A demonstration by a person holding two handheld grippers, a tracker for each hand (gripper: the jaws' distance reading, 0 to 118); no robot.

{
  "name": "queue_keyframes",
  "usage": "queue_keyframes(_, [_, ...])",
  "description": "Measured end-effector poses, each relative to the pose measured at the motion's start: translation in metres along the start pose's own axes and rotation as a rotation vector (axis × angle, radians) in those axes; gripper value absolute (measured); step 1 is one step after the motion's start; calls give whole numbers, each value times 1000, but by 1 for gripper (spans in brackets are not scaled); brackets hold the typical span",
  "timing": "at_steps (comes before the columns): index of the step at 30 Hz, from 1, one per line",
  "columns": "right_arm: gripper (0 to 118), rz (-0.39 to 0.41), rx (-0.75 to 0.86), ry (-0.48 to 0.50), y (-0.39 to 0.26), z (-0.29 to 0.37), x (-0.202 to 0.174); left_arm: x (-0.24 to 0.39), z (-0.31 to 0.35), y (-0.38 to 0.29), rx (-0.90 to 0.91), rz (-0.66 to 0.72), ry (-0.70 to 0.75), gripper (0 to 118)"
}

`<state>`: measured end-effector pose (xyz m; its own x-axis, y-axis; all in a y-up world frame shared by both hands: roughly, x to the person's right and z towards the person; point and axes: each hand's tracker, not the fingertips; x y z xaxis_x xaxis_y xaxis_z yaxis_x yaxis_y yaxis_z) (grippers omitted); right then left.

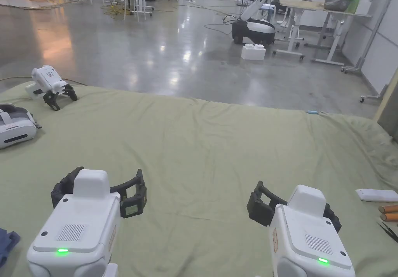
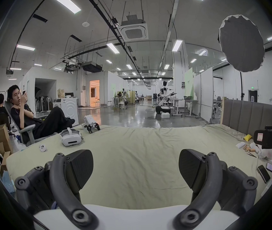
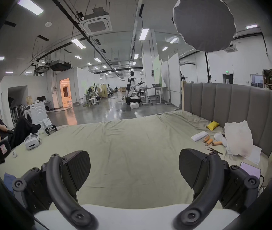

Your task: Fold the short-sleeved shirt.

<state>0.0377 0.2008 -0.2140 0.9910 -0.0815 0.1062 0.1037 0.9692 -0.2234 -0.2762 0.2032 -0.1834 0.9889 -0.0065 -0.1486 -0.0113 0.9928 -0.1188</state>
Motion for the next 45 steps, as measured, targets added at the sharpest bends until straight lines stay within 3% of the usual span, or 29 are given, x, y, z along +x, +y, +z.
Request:
queue_keyframes(12, [108,-106,-94,8,13,-5,2,-2,3,5,10,17,-9,106])
queue_keyframes(16, [108,-48,-98,-48,11,-9,-2,0,4,5,12,-4,-7,106])
queue_keyframes(28, [109,39,-88,-34,5,-9,-9,5,4,3,61,-14,-37,106])
queue_keyframes(45, [108,48,-94,2,11,-13,-5,5,-1,-1,26,-6,-50,106])
